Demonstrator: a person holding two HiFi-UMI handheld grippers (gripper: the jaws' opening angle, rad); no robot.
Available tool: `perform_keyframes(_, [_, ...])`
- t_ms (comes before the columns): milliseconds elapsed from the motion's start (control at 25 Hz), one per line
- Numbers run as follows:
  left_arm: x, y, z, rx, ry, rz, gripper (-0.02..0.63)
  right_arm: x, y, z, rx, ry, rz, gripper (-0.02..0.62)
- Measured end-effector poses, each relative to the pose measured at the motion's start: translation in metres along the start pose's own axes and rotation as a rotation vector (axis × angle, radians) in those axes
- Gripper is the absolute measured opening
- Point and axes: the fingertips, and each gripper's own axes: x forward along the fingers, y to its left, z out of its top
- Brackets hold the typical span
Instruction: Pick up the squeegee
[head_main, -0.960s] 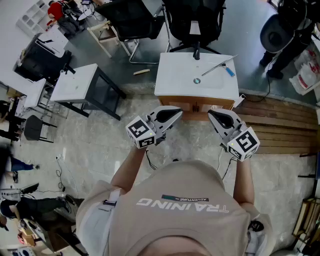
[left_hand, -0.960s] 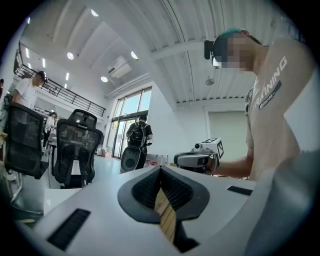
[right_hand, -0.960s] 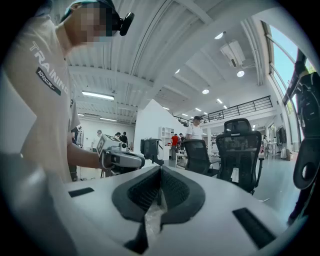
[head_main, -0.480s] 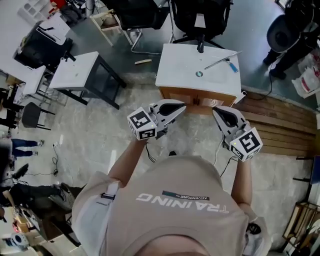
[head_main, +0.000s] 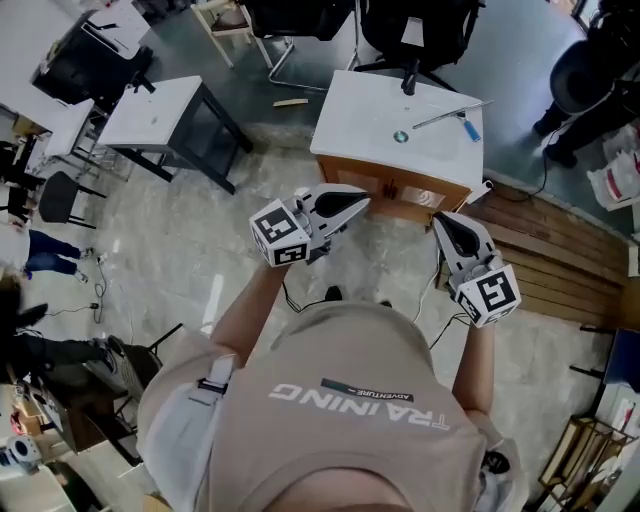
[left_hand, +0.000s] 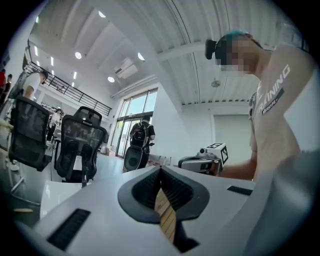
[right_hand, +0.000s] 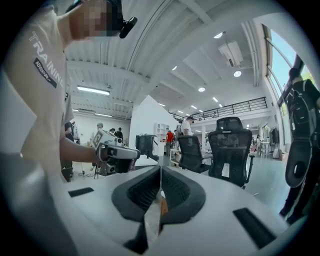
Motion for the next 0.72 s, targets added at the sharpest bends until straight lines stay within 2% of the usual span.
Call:
perform_keyframes(200, [0.016,-0.001,-0.003,-0.023,-0.01,0.032,0.012,-0.013,-0.016,-0.016,-0.026,0.034,0.007,0.032])
perform_keyframes(440, [0.039,-0.009,-0.015,-0.016,0.008,0.059,0.012,-0.036,-0.034,-0.04,0.024,0.037,-0.011,0.032])
perform_keyframes(720, [0.056,0.003,-0.025,-0.041,0.046,0.025,0.012,-0.042,-0.054,-0.058,0.074,0.068,-0.057,0.032])
